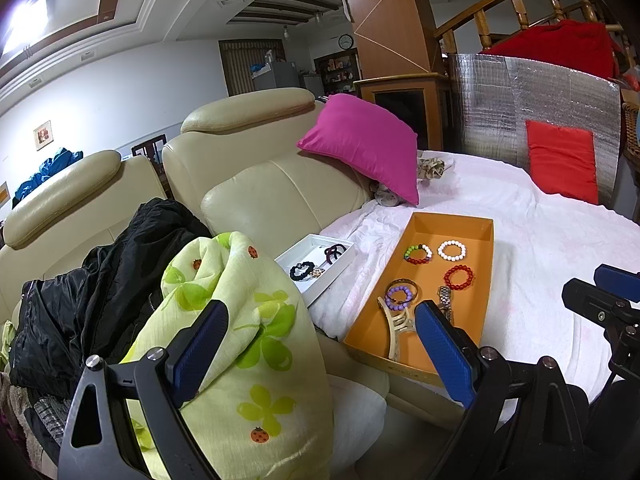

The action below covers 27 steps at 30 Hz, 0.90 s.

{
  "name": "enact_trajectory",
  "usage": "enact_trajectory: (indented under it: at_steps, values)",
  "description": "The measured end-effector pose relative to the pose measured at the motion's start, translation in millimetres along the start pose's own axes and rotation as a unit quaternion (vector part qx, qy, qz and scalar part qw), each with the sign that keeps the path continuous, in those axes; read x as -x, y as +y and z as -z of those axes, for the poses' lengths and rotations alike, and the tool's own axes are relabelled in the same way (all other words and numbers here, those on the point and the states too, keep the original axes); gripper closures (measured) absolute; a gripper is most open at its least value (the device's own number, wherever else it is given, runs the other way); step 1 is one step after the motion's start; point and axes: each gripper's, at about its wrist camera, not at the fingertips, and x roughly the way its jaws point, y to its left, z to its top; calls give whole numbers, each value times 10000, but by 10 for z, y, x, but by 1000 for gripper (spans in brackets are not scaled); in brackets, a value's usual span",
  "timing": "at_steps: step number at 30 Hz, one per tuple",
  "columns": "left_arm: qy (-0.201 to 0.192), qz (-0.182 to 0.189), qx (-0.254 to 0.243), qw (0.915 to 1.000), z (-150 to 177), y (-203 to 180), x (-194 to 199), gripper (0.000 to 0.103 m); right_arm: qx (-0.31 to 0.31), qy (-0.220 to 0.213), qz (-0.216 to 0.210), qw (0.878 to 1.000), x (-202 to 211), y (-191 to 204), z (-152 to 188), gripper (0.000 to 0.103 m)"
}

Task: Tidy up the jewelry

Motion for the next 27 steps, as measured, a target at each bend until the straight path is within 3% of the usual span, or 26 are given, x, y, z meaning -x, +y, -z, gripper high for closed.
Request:
enact_trajectory:
  at_steps: [23,27]
  values:
    - [15,-20,38,10000,18,65,-56,8,-10,42,3,10000,-76,41,-3,41]
    - [-259,186,175,9993,28,46,-11,8,-15,69,-9,10000,-127,10,12,41]
